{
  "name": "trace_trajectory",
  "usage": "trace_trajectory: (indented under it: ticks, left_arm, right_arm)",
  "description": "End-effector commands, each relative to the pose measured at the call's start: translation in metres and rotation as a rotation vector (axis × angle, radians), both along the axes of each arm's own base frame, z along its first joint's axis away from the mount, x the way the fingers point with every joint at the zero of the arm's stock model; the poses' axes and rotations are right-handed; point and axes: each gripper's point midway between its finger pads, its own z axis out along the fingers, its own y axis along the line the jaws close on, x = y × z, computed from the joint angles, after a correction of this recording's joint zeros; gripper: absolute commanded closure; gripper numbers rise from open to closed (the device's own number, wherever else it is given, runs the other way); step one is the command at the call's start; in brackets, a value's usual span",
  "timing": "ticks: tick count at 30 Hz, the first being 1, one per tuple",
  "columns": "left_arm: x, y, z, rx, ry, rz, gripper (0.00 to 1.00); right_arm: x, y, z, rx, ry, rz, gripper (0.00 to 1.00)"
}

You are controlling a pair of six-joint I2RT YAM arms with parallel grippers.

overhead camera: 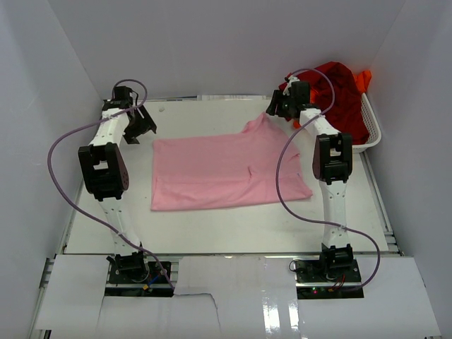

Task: Fold and stack the t-shirts
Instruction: Grap the side of the flattened tshirt furthest away from the robot with both arms

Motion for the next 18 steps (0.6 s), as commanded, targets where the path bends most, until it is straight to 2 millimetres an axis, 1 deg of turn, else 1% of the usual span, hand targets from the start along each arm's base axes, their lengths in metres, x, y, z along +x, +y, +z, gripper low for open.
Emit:
trace_trajectory:
  ticks: [1, 2, 3, 4, 5, 6, 7, 8, 9, 10, 12, 13, 15, 17, 18]
  left_arm:
    - [0.009, -0.009, 0.006, -0.030, -0.032, -0.023, 0.15]
    - [0.010, -0.011, 0.009, -0.037, -0.045, -0.030, 0.15]
    - [0.007, -0.014, 0.008, -0.049, -0.043, -0.038, 0.15]
    - [0.007, -0.019, 0.009, -0.075, -0.053, -0.058, 0.15]
    - [0.008, -0.022, 0.012, -0.082, -0.070, -0.079, 0.15]
    - [0.003, -0.024, 0.014, -0.091, -0.070, -0.089, 0.15]
    - [0.001, -0.028, 0.015, -0.107, -0.075, -0.105, 0.15]
    - [-0.001, -0.030, 0.015, -0.111, -0.076, -0.114, 0.16]
    - [-0.003, -0.031, 0.020, -0.106, -0.085, -0.128, 0.16]
    - [-0.008, -0.032, 0.015, -0.105, -0.070, -0.131, 0.16]
    - [-0.012, -0.031, 0.017, -0.093, -0.076, -0.142, 0.16]
    - [-0.017, -0.032, 0.010, -0.094, -0.059, -0.142, 0.16]
    - [-0.019, -0.035, 0.009, -0.096, -0.066, -0.154, 0.16]
    - [-0.022, -0.041, 0.005, -0.099, -0.062, -0.167, 0.16]
    - [-0.022, -0.044, 0.004, -0.098, -0.064, -0.173, 0.16]
  right_arm:
    - [0.002, 0.010, 0.001, 0.033, -0.011, 0.028, 0.40]
    - [-0.006, 0.009, -0.009, 0.027, 0.016, 0.035, 0.42]
    - [-0.010, 0.010, -0.010, 0.026, 0.024, 0.044, 0.43]
    - [-0.014, 0.009, -0.001, 0.021, 0.013, 0.054, 0.45]
    - [-0.019, 0.009, -0.001, 0.017, 0.018, 0.060, 0.46]
    - [-0.028, 0.008, -0.010, 0.012, 0.047, 0.068, 0.46]
    - [-0.032, 0.007, 0.001, 0.002, 0.034, 0.080, 0.47]
    - [-0.038, 0.007, 0.000, -0.008, 0.054, 0.086, 0.47]
    - [-0.045, 0.006, -0.003, -0.021, 0.069, 0.090, 0.47]
    - [-0.048, 0.005, 0.007, -0.036, 0.060, 0.092, 0.47]
    - [-0.059, 0.000, 0.001, -0.087, 0.084, 0.094, 0.46]
    - [-0.062, -0.001, 0.012, -0.096, 0.067, 0.093, 0.46]
    - [-0.074, -0.004, 0.016, -0.128, 0.061, 0.095, 0.46]
    - [-0.080, -0.006, 0.016, -0.162, 0.057, 0.095, 0.45]
    - [-0.083, -0.007, 0.022, -0.170, 0.046, 0.096, 0.45]
